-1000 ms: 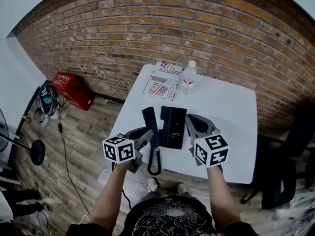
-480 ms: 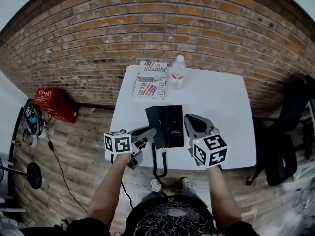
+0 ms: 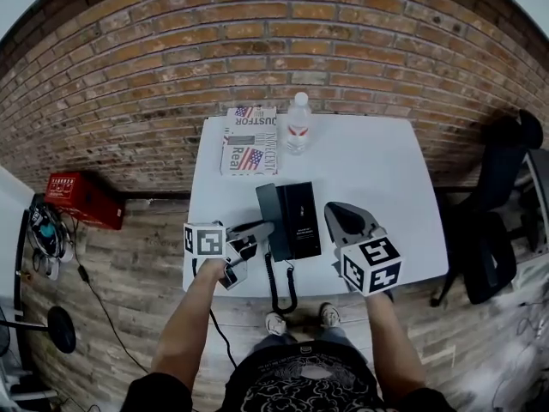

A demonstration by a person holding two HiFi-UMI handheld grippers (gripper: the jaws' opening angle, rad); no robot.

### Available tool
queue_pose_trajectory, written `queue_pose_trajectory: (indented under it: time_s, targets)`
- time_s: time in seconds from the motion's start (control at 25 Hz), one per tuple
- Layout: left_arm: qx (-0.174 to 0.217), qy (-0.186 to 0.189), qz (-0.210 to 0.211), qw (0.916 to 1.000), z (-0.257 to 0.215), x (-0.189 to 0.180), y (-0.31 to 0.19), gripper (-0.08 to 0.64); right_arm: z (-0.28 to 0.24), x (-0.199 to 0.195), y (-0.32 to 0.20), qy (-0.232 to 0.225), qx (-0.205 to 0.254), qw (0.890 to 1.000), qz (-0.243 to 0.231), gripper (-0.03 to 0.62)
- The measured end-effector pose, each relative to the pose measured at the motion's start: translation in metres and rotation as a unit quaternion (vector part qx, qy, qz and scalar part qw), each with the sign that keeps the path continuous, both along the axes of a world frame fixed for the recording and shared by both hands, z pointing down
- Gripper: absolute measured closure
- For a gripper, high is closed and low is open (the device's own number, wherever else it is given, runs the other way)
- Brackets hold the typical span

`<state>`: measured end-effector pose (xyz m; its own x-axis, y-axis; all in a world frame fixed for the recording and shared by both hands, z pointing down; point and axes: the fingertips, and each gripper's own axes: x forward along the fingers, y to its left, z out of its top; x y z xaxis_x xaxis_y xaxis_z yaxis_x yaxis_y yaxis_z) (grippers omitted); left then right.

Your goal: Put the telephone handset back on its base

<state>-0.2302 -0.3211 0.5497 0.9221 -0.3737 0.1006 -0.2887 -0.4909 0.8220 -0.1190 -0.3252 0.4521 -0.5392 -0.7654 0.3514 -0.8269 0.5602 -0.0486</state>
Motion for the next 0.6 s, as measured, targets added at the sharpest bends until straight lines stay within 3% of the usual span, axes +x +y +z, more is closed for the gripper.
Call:
queue_pose_trajectory:
  time_s: [0.28,0.6]
  targets:
    - [-0.03,0.028,0.04,0.9984,0.012,0.004,-0.003,0.486,0.004,0.003,-0.005,0.005,-0.004,1.0,0.016,0.591]
    - [-0.039,0.022,0.058,0.9973,0.019,0.012,-0.006,0.486,0.006,0.003,-0.007,0.007,-0.008,1.0,0.021,0.591]
